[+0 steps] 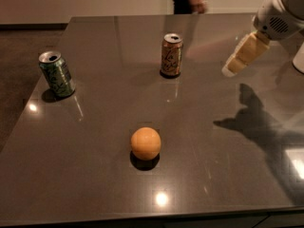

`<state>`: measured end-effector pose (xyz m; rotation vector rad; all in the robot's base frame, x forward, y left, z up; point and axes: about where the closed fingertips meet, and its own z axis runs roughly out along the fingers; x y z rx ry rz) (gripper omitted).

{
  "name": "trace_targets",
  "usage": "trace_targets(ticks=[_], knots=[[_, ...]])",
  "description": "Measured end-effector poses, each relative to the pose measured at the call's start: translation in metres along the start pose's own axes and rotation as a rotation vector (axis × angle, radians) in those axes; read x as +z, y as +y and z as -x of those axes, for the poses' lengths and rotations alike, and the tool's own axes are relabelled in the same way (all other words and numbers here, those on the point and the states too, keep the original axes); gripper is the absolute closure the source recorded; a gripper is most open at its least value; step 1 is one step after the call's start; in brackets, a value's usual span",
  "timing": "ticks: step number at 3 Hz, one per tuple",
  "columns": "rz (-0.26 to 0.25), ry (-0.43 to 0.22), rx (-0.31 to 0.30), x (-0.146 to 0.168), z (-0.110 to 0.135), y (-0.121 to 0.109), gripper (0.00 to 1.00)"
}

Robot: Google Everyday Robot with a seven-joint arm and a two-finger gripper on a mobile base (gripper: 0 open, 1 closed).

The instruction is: Move orange can near green can

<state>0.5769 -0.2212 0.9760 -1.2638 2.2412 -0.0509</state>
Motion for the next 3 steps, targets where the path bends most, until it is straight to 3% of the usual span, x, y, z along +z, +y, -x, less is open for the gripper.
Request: trace_targets(ticks=[2,3], knots=[[-0.055,-0.226,0.135,0.060,0.070,-0.056,0.00],[-0.060,-0.254,0.153,0.074,0.083,-0.066,0.00]])
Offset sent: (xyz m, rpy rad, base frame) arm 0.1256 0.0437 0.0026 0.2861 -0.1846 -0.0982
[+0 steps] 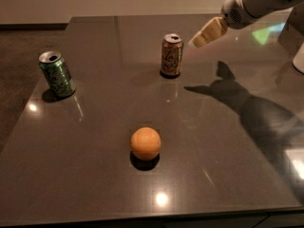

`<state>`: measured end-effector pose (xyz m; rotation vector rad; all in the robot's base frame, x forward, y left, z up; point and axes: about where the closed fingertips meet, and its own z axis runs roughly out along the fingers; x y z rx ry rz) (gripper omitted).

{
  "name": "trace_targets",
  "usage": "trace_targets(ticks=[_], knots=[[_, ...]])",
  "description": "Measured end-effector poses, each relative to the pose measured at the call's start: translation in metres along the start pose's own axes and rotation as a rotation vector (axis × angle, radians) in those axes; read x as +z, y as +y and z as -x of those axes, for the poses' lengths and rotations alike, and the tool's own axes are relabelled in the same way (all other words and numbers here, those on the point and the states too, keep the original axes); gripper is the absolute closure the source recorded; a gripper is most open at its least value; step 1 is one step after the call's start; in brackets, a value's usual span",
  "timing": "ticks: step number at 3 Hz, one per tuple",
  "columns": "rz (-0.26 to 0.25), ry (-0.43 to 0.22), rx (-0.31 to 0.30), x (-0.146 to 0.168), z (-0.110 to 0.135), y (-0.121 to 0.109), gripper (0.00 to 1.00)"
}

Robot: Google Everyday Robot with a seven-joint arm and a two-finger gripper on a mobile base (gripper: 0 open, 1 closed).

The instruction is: Move orange can near green can

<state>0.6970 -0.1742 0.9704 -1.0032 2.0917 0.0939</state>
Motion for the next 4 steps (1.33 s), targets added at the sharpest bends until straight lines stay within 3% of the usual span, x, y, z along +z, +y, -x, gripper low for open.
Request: trace_targets(ticks=[2,4], knots=[[0.034,-0.029,0.051,0.045,0.002,-0.005,0.00],[0.152,-0.077,0.020,0.059,0.009,0.025,0.00]])
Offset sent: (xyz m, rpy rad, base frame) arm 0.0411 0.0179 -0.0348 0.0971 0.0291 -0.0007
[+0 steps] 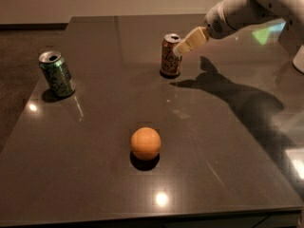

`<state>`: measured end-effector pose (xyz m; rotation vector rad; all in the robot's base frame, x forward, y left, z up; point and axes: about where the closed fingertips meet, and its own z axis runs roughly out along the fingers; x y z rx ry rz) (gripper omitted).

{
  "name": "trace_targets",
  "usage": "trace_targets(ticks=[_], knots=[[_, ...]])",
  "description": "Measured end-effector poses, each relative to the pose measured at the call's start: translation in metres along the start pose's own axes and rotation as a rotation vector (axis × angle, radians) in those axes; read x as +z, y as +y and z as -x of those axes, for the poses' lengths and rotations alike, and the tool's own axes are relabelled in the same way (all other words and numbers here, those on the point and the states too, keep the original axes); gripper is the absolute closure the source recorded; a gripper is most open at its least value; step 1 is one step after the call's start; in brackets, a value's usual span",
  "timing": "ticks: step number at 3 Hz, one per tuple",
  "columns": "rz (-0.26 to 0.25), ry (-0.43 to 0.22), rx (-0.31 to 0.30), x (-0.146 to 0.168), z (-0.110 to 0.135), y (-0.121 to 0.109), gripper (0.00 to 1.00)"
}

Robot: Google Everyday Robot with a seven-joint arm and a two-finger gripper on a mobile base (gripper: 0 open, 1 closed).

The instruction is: Move orange can near green can

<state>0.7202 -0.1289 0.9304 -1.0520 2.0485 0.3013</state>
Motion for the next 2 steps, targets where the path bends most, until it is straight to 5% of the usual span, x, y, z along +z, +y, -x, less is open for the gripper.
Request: trace_targets(ticks=[2], knots=[[0.115,0.004,-0.053,0.039,0.012,0.025,0.00]])
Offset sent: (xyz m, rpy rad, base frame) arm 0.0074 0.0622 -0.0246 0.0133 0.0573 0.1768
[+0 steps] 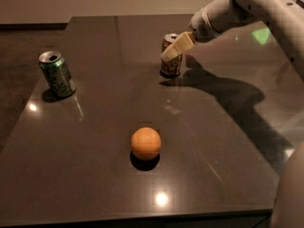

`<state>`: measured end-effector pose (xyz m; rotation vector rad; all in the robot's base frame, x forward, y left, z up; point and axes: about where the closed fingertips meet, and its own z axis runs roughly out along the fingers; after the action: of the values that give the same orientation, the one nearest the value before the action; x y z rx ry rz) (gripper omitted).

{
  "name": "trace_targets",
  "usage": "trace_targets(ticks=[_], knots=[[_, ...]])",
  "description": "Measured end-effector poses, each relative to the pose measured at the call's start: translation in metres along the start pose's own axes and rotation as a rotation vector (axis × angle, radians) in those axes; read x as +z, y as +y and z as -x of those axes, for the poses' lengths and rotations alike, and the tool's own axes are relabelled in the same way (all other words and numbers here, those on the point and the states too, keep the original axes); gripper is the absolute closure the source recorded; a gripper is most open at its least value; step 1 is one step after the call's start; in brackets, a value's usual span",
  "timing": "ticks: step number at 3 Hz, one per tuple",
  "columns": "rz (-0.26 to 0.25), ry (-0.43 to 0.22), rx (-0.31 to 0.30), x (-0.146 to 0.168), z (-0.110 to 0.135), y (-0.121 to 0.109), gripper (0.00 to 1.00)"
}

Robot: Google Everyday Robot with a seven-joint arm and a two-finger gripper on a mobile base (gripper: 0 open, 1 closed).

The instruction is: Move orange can near green can

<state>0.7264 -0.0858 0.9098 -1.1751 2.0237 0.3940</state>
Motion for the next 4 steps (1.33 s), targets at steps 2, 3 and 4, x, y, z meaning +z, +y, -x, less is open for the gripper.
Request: trace_targets(ticks=[2,3,4], knots=[[0.046,0.014,-0.026,0.006,0.009,0.015,0.47],[0.060,0.000,-0.053,0.005,0.026,0.022,0.70],[0.120,-0.046,-0.176,0.023,0.076,0.052,0.99]])
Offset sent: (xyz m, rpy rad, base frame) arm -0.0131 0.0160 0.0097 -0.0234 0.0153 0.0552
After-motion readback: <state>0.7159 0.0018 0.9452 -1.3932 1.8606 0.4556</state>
